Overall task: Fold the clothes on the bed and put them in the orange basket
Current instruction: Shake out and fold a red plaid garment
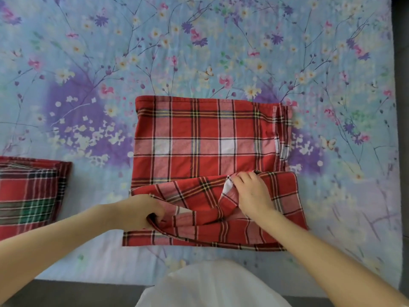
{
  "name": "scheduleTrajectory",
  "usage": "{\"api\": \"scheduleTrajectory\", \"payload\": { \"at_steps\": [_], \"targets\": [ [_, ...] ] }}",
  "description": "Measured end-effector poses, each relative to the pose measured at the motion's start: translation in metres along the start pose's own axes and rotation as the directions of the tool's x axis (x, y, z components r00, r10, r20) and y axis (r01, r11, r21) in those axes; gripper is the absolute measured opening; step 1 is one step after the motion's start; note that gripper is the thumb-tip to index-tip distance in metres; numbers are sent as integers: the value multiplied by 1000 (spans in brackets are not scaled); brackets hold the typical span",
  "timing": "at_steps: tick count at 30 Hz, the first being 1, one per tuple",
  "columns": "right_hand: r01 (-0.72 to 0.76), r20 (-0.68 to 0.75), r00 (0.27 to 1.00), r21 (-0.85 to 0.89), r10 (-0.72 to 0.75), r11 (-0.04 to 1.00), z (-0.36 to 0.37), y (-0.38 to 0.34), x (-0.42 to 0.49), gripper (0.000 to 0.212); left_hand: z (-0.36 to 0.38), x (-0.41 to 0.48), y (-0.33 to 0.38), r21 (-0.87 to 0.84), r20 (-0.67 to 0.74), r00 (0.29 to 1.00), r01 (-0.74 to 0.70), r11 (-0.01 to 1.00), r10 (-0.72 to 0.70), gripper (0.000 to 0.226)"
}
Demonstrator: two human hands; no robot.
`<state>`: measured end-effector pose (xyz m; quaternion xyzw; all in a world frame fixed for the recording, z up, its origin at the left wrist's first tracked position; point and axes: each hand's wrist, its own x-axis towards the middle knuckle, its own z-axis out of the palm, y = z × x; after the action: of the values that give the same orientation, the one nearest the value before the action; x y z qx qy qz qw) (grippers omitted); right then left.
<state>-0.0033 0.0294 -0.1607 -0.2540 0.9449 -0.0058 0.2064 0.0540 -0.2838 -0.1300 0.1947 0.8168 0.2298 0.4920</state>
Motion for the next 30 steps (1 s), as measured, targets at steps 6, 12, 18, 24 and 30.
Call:
{"api": "scheduleTrajectory", "payload": {
  "at_steps": [6,12,18,24,30],
  "targets": [
    [401,210,912,-281,-351,872,-20,15,31,30,-2,-20,20,-37,-15,999,-35,999,35,15],
    [180,-49,980,-179,-192,967,-81,65,38,16,-43,-50,13,-166,-178,977,87,982,-116,32],
    [-150,-279,953,-107,115,983,-117,118,18,19,-101,-52,10,-289,-372,905,98,952,-206,52],
    [-432,-158,864,252,477,866,-120,155,44,11,-148,-31,-8,-363,-459,827,158,918,-324,42],
    [-398,-26,908,256,418,881,-136,172,94,23,-174,3,-46,-609,-553,639,129,783,-535,26]
  ]
}}
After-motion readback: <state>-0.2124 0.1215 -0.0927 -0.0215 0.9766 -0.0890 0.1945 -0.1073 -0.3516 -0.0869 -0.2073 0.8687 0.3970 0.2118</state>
